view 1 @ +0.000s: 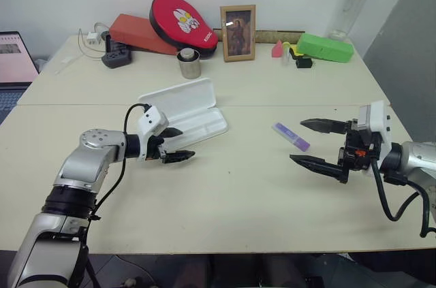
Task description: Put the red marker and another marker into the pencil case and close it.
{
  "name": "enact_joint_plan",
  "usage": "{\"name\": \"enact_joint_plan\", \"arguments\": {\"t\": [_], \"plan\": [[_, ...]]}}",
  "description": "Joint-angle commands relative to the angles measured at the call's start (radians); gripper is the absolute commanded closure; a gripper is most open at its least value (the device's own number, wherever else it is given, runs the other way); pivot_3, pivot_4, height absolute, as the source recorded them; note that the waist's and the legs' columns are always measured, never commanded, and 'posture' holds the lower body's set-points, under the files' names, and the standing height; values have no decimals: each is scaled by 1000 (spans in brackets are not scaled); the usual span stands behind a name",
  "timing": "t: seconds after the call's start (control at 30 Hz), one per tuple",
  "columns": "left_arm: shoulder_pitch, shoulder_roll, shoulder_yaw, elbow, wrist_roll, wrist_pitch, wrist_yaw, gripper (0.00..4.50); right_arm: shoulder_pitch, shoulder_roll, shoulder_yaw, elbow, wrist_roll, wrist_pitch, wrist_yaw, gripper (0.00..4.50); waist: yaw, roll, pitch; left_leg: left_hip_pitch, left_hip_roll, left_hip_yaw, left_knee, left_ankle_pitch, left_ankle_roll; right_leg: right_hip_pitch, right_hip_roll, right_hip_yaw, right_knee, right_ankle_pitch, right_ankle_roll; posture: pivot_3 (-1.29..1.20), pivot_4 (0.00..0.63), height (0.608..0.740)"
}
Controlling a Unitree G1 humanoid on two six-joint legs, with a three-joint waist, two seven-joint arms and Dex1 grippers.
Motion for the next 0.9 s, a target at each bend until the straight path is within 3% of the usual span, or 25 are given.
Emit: {"name": "enact_joint_plan", "arguments": {"t": [0.03,0.1,0.23,0.53,0.9], "plan": [[-63,-19,-28,104,72,-71,-26,0,-6,0,-19,-49,5,-12,-16,65,0,0,0,0,0,0,0,0,0,0,0,0,0,0,0,0,150,740],[-76,-30,-41,139,95,-84,-39,0,-4,0,-20,-53,5,-11,-21,65,-2,0,0,0,0,0,0,0,0,0,0,0,1,0,0,0,150,740],[-95,-51,-50,209,149,-142,-16,632,5,-2,-26,-60,5,-10,-32,0,-1,0,0,0,0,0,3,0,0,-1,0,0,6,0,0,0,150,740],[-89,-63,-39,205,161,-141,-59,2596,8,-3,-27,-59,5,-17,-38,0,-4,0,0,0,0,-1,10,0,1,-1,0,1,11,0,0,0,150,740],[-83,-71,-26,195,157,-145,-61,4482,4,-5,-39,-45,8,-28,-31,0,-4,0,0,0,0,-1,11,-1,2,-1,0,1,11,0,0,0,150,740]]}}
